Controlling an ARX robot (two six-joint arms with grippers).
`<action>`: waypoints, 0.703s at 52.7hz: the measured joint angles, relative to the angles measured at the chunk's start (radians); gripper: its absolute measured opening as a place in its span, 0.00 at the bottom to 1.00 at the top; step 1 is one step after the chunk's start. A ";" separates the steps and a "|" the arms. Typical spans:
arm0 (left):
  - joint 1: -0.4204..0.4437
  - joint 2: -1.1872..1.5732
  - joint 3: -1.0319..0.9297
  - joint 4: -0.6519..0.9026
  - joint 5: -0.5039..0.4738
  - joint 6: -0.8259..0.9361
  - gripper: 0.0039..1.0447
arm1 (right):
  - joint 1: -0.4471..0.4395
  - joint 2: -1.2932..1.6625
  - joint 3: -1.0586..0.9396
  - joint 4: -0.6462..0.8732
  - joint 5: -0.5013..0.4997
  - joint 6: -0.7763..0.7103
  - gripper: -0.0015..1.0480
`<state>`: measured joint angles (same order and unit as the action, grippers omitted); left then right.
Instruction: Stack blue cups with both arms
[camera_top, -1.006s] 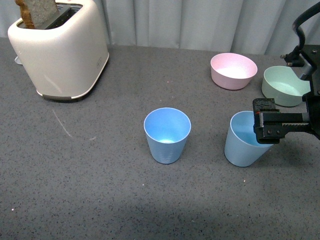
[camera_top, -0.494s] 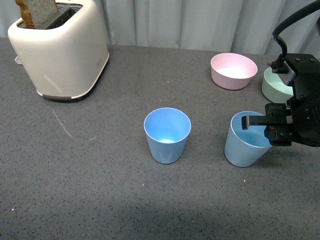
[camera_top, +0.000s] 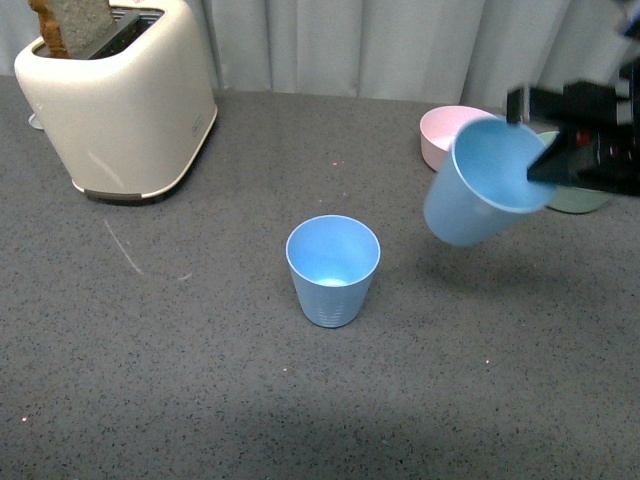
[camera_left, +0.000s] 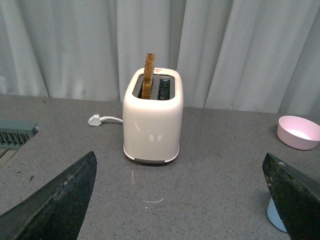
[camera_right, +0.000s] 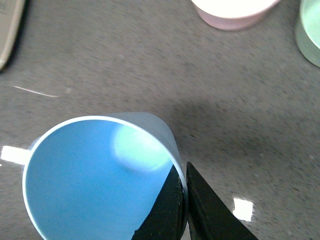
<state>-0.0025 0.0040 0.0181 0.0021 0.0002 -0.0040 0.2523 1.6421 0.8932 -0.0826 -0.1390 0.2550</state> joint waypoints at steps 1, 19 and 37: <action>0.000 0.000 0.000 0.000 0.000 0.000 0.94 | 0.004 -0.003 0.005 -0.003 -0.005 0.003 0.01; 0.000 0.000 0.000 0.000 0.000 0.000 0.94 | 0.158 0.044 0.073 -0.071 -0.019 0.031 0.01; 0.000 0.000 0.000 0.000 0.000 0.000 0.94 | 0.182 0.078 0.080 -0.060 -0.009 0.040 0.01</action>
<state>-0.0025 0.0040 0.0181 0.0021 0.0002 -0.0044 0.4347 1.7199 0.9737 -0.1429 -0.1482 0.2955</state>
